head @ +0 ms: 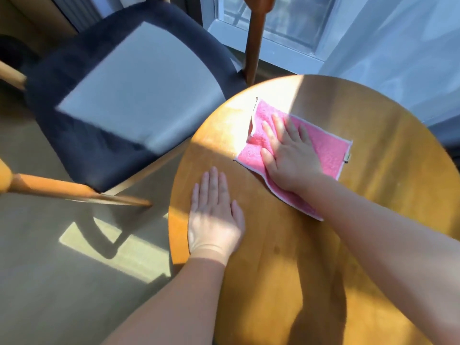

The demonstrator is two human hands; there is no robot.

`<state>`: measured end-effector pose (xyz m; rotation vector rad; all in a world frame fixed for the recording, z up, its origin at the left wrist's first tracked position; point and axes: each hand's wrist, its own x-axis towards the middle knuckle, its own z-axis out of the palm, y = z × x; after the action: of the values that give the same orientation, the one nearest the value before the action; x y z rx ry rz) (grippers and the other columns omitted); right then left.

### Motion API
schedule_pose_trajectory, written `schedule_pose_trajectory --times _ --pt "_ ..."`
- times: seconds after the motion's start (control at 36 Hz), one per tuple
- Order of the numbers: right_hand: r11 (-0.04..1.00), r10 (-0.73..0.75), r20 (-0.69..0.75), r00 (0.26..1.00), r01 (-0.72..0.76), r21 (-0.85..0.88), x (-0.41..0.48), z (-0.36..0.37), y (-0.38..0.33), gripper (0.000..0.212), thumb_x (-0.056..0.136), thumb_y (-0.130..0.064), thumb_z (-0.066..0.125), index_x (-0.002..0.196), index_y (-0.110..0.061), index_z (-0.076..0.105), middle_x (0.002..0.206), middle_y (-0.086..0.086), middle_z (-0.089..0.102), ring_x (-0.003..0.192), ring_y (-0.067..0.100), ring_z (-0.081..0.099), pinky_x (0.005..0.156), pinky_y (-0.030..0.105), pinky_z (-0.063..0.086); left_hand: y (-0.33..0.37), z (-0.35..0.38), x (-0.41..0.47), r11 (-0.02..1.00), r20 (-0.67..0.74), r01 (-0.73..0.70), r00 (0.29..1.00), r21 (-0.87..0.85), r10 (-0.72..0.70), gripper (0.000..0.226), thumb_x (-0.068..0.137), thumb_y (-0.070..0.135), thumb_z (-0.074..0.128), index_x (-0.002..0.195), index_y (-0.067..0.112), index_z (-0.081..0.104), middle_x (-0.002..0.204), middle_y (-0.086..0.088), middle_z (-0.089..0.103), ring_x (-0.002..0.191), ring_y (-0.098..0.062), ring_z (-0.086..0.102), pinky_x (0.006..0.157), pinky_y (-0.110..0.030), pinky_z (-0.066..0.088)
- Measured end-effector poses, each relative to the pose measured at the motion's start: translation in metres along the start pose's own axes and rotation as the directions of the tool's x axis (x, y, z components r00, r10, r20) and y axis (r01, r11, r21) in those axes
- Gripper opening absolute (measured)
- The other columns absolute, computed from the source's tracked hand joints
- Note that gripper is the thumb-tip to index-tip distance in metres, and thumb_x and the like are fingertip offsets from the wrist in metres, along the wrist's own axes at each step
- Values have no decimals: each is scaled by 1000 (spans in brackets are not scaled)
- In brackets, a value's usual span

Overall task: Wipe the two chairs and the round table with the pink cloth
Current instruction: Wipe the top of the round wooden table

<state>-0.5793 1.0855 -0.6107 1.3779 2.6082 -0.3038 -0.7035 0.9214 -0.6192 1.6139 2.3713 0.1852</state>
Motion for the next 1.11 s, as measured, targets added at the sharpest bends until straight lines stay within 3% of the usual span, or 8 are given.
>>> schedule_pose_trajectory --times 0.14,0.17,0.28,0.33,0.5,0.61,0.78,1.11 --pt "993 -54 -76 996 62 98 45 -1 -21 62 92 -44 37 142 -8 49 150 21 40 139 46 34 116 50 11 1 -1 -1 1000 18 0 1000 25 0 65 85 30 31 140 -2 39 149 -19 34 139 -30 31 112 -42 17" --pt "994 -29 -90 995 39 106 56 -2 -27 64 91 -47 36 143 -11 48 151 19 40 140 43 34 115 52 14 1 -1 -1 1000 23 1 1000 31 -2 65 85 30 31 140 -2 39 149 -19 34 139 -30 31 112 -43 17" --pt "999 -48 -30 998 47 -21 84 -16 -40 71 97 -61 17 156 -23 15 164 6 7 151 28 2 121 49 -1 1 -1 1 998 33 6 999 58 -8 65 84 30 32 139 -3 40 148 -19 35 138 -31 33 111 -43 18" --pt "998 -68 -35 997 68 -12 91 -21 -37 72 96 -64 13 157 -25 12 165 3 2 151 26 -3 122 47 -3 1 -2 1 998 39 8 999 69 -10 64 84 31 32 139 -2 41 148 -18 36 138 -31 33 111 -42 18" --pt "998 -60 -59 996 59 -7 88 -16 -27 70 97 -63 16 156 -27 16 164 2 7 151 24 1 121 44 -3 1 -3 1 997 50 11 999 72 -14 64 85 32 31 139 -2 40 149 -18 35 138 -31 32 112 -41 16" --pt "991 27 -68 997 -18 133 69 -9 -2 76 91 -63 21 153 -19 30 161 9 21 149 33 14 120 54 6 0 -2 0 998 31 -5 1000 62 3 63 85 30 32 139 -2 41 148 -19 36 138 -31 33 112 -40 15" --pt "990 134 -41 990 -132 50 17 -10 42 71 98 -60 12 157 -21 2 164 5 -4 151 23 -6 122 44 -3 1 -2 -1 998 5 -13 1000 58 12 63 85 29 31 138 -3 41 147 -19 37 137 -32 34 113 -40 14" --pt "929 366 -13 931 -364 70 -97 25 69 81 88 -64 5 157 -20 3 165 4 -2 151 23 -6 122 45 -4 1 -1 -2 1000 -35 -5 999 19 5 69 83 33 25 141 -3 37 150 -19 33 140 -31 28 114 -38 8"
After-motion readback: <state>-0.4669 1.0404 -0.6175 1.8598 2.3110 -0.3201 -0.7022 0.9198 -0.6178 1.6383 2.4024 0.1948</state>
